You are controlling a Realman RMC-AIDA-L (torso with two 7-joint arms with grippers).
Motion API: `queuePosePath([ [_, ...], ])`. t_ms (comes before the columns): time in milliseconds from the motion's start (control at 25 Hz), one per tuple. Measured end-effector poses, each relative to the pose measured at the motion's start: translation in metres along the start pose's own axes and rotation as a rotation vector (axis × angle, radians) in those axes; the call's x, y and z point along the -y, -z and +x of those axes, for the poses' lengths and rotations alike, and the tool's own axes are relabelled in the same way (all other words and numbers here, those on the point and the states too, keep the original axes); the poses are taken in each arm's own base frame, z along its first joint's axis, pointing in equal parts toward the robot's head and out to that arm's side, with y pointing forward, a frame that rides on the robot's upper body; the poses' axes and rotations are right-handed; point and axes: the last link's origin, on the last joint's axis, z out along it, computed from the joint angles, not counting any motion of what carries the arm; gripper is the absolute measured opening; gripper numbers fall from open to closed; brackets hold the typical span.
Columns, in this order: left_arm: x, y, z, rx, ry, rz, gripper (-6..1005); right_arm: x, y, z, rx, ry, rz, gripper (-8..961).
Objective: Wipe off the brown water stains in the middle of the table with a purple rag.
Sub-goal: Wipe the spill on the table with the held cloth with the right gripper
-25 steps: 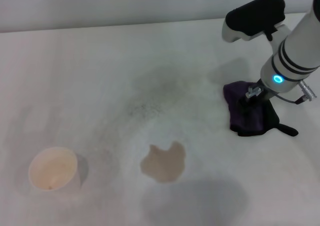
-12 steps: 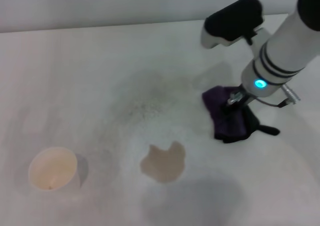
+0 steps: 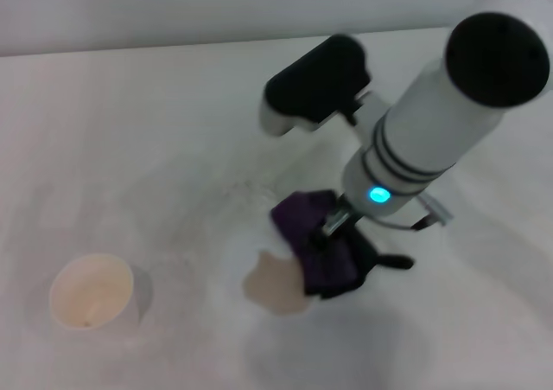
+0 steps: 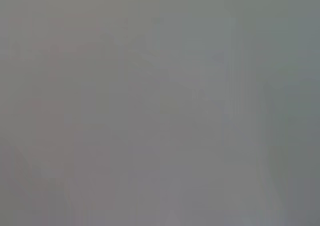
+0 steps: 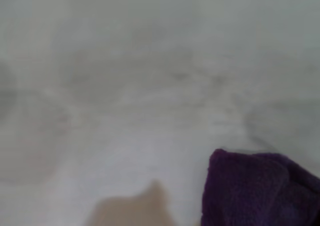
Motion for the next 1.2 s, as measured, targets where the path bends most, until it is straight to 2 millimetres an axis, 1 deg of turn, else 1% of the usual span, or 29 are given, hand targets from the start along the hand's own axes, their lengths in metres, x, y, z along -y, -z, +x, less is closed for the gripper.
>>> queuePosePath([
  [240, 0.001, -0.001, -0.001, 0.006, 0.0, 0.006, 879, -0.044, -0.001, 0.003, -0.007, 0.092, -0.101, 92],
  [440, 0.0, -0.005, 0.0, 0.0, 0.001, 0.002, 879, -0.08, -0.001, 0.001, 0.004, 0.175, -0.21, 91],
  [520, 0.0, -0.007, -0.001, 0.001, 0.001, 0.0, 879, -0.088, -0.004, 0.0, -0.001, 0.198, -0.228, 91],
  [560, 0.0, -0.007, -0.001, 0.004, 0.001, 0.0, 879, -0.089, -0.005, 0.0, -0.005, 0.203, -0.227, 91],
  [720, 0.001, -0.008, -0.002, 0.015, -0.002, 0.0, 879, -0.081, -0.008, -0.005, -0.006, 0.186, -0.196, 91],
  [800, 0.001, -0.008, -0.003, 0.016, -0.002, 0.0, 879, -0.071, -0.007, -0.008, -0.005, 0.166, -0.163, 91],
  [920, 0.002, -0.009, -0.003, 0.02, -0.006, 0.002, 878, -0.046, -0.003, -0.01, -0.014, 0.118, -0.087, 91],
  [1080, 0.006, -0.01, -0.003, 0.021, -0.01, 0.013, 878, -0.007, 0.007, -0.009, -0.037, 0.044, 0.037, 91],
  [1200, 0.009, -0.01, -0.003, 0.021, -0.013, 0.026, 878, 0.015, 0.007, -0.005, -0.07, 0.001, 0.113, 92],
])
